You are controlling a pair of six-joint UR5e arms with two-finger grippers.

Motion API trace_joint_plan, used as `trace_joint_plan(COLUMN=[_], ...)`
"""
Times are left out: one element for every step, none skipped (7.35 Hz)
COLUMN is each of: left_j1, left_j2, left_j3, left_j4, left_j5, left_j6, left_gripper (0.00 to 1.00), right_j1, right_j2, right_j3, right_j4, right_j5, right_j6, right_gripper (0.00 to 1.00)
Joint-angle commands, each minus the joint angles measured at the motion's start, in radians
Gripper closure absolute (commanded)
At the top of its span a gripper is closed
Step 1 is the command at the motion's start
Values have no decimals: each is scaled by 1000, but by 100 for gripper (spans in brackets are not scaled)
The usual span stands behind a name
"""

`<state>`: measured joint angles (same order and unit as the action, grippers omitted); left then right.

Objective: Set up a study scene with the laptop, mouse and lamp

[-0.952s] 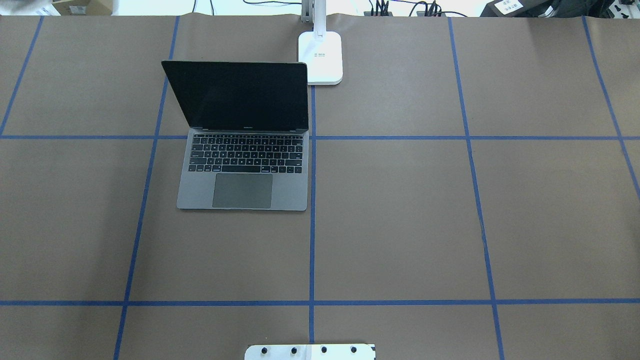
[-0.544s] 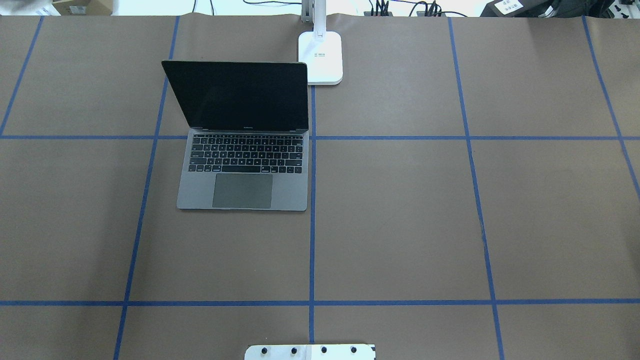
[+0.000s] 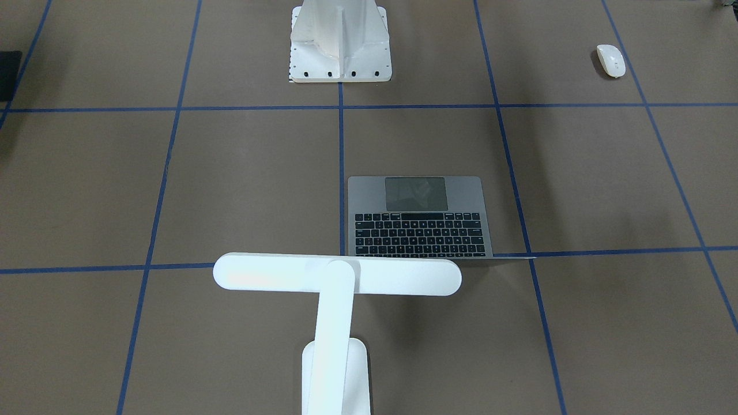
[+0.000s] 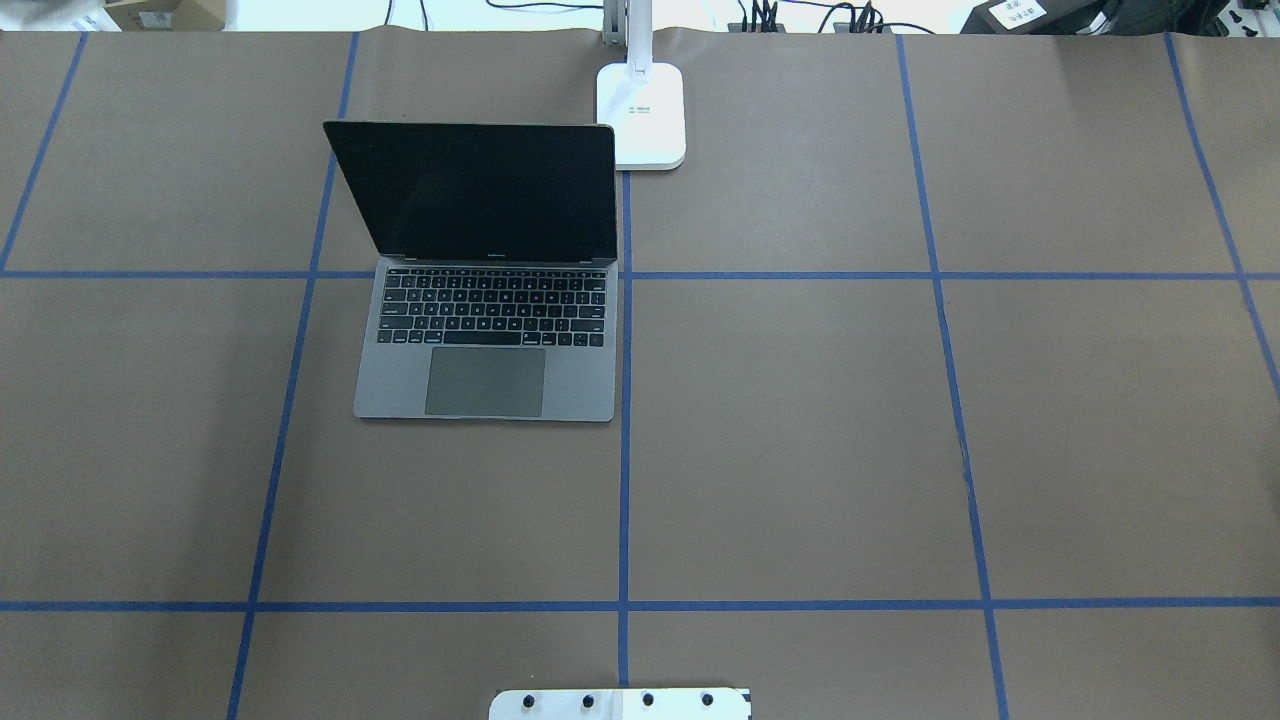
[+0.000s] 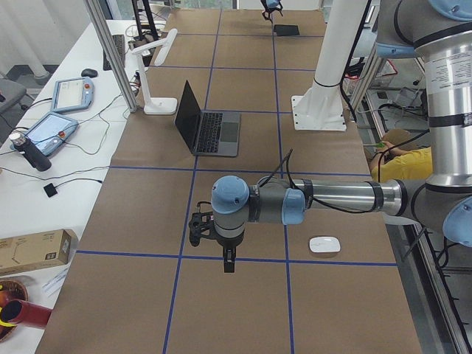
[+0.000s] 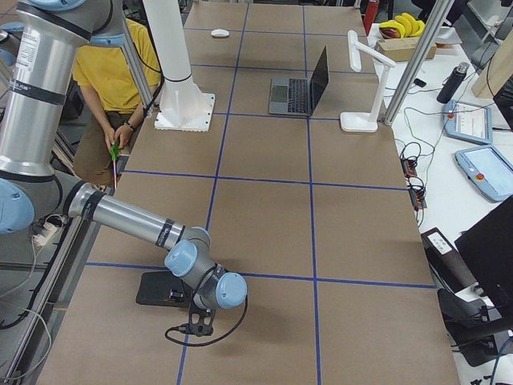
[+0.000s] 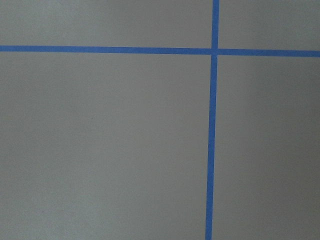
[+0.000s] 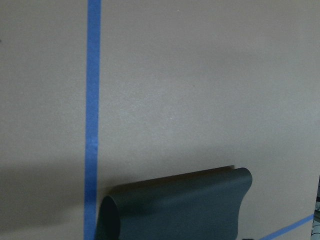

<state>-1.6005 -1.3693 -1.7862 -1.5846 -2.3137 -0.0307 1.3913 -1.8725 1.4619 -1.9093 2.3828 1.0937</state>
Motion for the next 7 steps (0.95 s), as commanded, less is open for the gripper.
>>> trace_joint_plan(left_j1=[1,1,1,1,1,1,1], left_j2=[1,1,1,1,1,1,1], left_j3=[1,1,1,1,2,2,2], left_j4=[0,0,0,0,0,0,0], left_j5=[0,0,0,0,0,0,0], left_j6=[0,3,8,8,8,8,8], left_gripper=[0,0,0,0,0,0,0], right_j1=[-46,-60,-80,-106,-115,-118,-118], right_j2=[4,4,13,18,18,16,16], right_j3=[-12,-12,-14,-14,-15,-21,-21], right_j4=[-4,-2,-2,1,3,4,3], right_j5=[12,15,62,62,52,20,-9], right_j6=[2,3,23,46,43,41,37], right_gripper=[15,19,19,19,23,26,30])
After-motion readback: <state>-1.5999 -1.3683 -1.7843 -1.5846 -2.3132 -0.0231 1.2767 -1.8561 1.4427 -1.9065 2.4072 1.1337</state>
